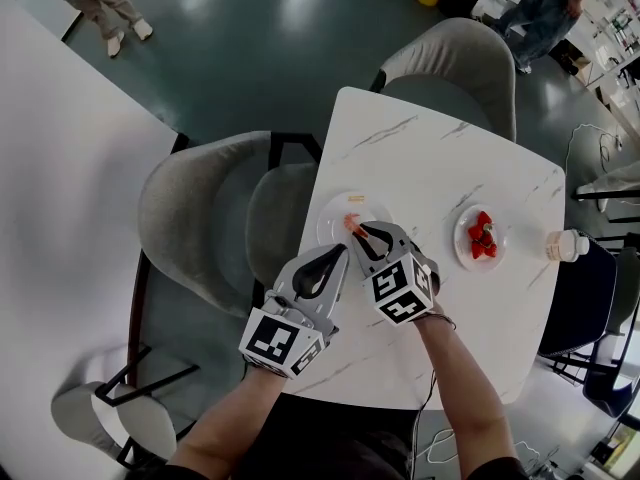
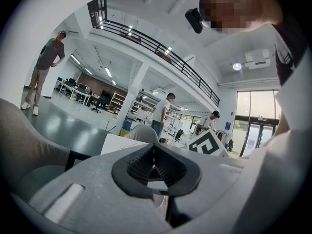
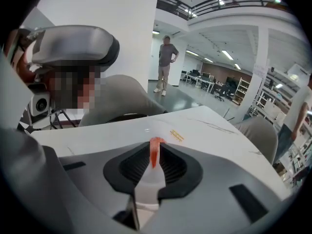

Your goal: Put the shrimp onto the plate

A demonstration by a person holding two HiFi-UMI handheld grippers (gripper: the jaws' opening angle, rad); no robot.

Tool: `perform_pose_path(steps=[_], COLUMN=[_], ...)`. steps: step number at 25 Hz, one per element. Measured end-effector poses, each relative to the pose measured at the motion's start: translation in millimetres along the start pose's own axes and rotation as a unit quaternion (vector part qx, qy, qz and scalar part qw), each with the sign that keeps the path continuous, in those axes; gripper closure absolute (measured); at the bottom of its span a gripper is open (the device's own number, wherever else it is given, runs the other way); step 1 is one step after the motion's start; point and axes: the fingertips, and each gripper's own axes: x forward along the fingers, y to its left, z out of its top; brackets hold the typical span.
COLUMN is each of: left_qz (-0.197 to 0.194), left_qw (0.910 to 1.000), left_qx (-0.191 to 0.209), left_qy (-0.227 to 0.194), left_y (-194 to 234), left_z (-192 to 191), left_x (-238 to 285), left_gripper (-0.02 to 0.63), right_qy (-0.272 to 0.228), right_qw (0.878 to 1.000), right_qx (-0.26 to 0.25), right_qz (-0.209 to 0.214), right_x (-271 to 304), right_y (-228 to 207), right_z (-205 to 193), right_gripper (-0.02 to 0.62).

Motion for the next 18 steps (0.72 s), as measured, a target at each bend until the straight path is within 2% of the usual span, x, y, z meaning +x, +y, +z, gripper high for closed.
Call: perform_pose_path(steps=[3,11,16,18], left_qz=[0.002,0.003,-0.004,-0.006], left_qw=[1.0000,1.0000,0.9998,0.9997], left_qx=[0.000,0.003,0.010,0.015], left_qy=[0.000,0.007,0.016,0.018], left_y=[1,-8,-26,-35], left_z=[2,11,22,30], left_x=[0,-3,-6,-8], left_gripper=[0.597,0.597,0.597,0.597], right_qy=[0.011,0.004,-0.023,-0.044], right_qw=[1.000,1.000,0.999,0.997], right_qx=[-0.001,0.012,0.036,0.051], right_qz=[0.005,-0.007,-0.023,-0.032], right_x=[1,-19,-51,-69], right_y=[-1,-4,-5,-6], right_z=[0,6,18,28], right_gripper=[0.517,0.517,0.520,0.540])
